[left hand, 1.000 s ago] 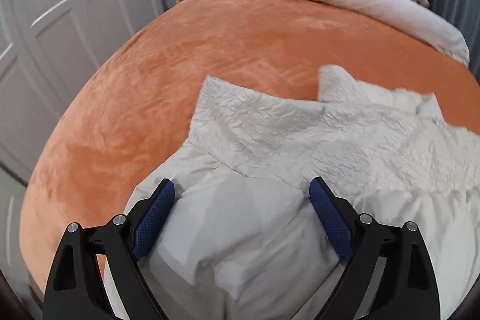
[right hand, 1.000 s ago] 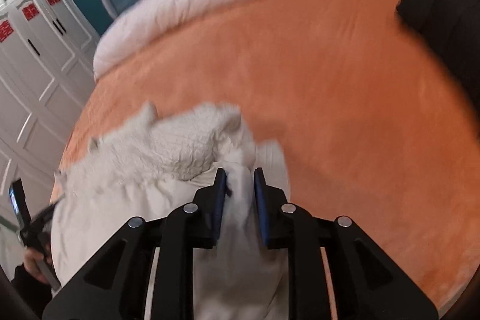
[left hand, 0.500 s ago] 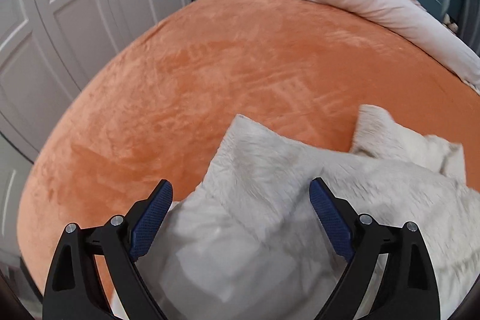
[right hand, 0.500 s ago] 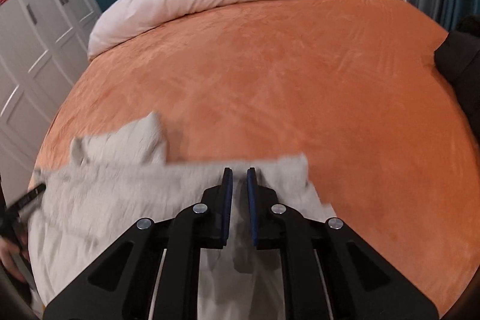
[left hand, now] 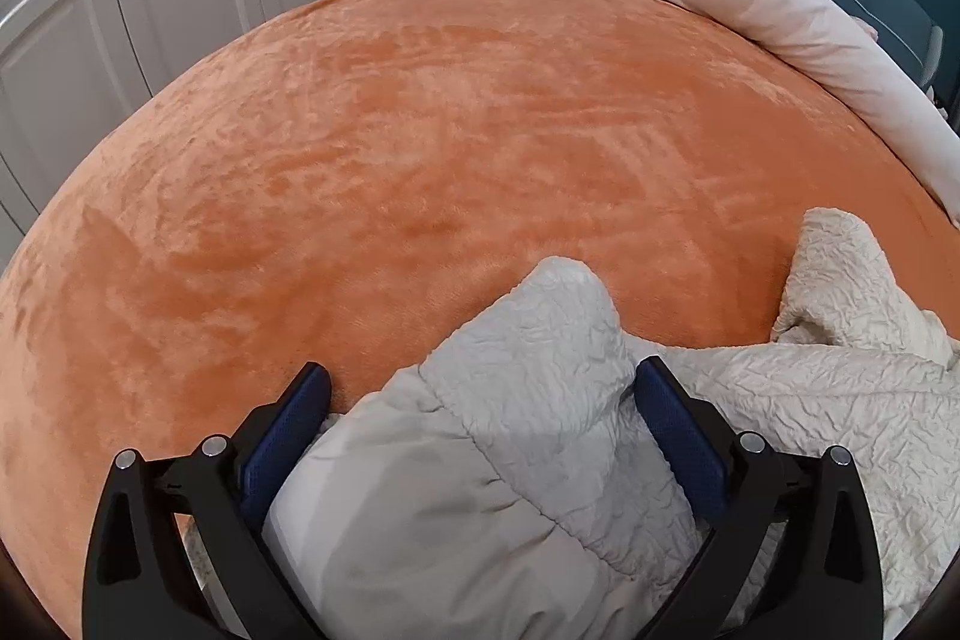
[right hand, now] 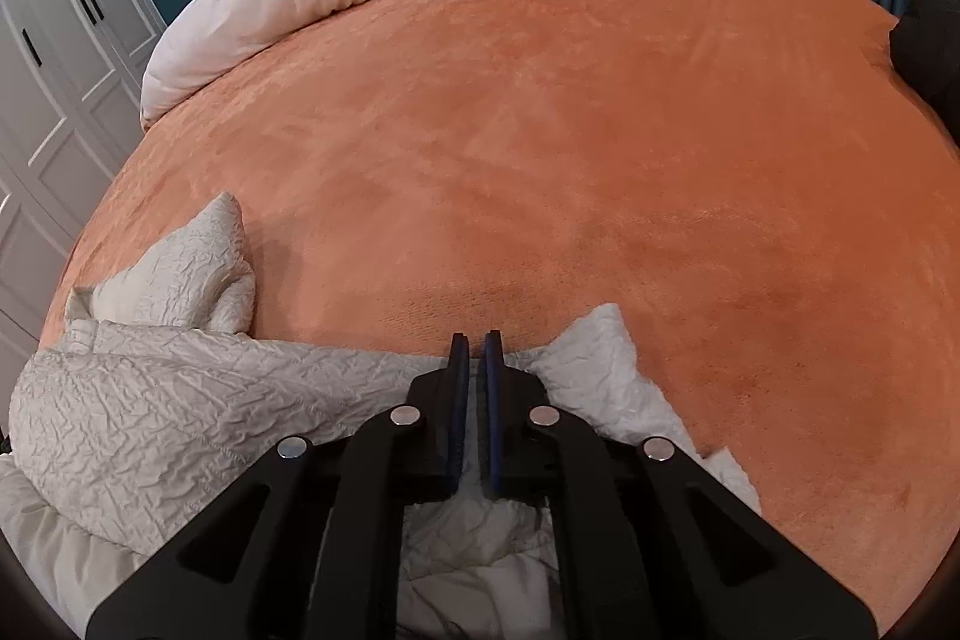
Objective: Fold large clothes
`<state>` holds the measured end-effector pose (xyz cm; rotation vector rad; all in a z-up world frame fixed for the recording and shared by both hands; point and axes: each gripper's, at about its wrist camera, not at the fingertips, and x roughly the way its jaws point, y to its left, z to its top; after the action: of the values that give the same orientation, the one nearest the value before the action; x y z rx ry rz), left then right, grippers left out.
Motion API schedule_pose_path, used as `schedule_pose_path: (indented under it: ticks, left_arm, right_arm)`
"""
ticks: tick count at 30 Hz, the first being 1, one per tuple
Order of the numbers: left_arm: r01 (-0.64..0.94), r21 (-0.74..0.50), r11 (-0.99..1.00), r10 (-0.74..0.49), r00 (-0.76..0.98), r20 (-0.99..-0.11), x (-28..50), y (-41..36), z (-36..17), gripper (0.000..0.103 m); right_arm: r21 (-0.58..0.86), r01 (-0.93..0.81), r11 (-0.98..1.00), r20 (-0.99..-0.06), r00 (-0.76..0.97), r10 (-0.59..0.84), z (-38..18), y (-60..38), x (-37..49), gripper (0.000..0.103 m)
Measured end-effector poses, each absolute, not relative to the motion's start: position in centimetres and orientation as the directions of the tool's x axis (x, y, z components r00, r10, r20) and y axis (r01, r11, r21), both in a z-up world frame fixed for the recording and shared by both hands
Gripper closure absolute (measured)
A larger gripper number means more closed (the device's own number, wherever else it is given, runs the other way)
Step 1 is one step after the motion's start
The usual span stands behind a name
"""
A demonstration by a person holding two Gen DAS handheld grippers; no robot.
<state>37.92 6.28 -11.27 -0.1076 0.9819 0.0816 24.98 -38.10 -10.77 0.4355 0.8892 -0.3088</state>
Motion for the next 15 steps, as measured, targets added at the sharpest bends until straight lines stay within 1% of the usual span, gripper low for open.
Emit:
schedule_pose_path:
  ticks: [8,12,13,14,15]
  left_arm:
    - [-0.123,-0.046,0.991,0.033,0.569,-0.821,37.9,6.1,-11.7,0.005]
    - [-0.121,-0.026,0.992,0.045,0.552,-0.833,38.0,6.0,-11.2,0.005]
    - [-0.120,-0.009,0.993,0.058,0.541,-0.839,38.0,6.0,-10.6,0.005]
    - [-0.122,0.023,0.992,0.085,0.533,-0.842,37.6,6.0,-9.4,0.010]
    - [-0.125,0.031,0.992,0.095,0.542,-0.835,37.0,6.0,-8.2,0.010]
  right_arm:
    - [0.242,0.437,0.867,-0.776,0.623,-0.097,-11.2,-38.0,24.6,0.101]
    - [0.236,0.438,0.867,-0.792,0.603,-0.089,-10.6,-38.1,24.9,0.101]
    - [0.211,0.444,0.871,-0.805,0.585,-0.103,-9.9,-38.0,25.0,0.100]
    - [0.165,0.461,0.872,-0.809,0.569,-0.147,-8.4,-37.5,24.7,0.096]
    - [0.176,0.449,0.876,-0.785,0.600,-0.150,-6.9,-37.0,24.2,0.093]
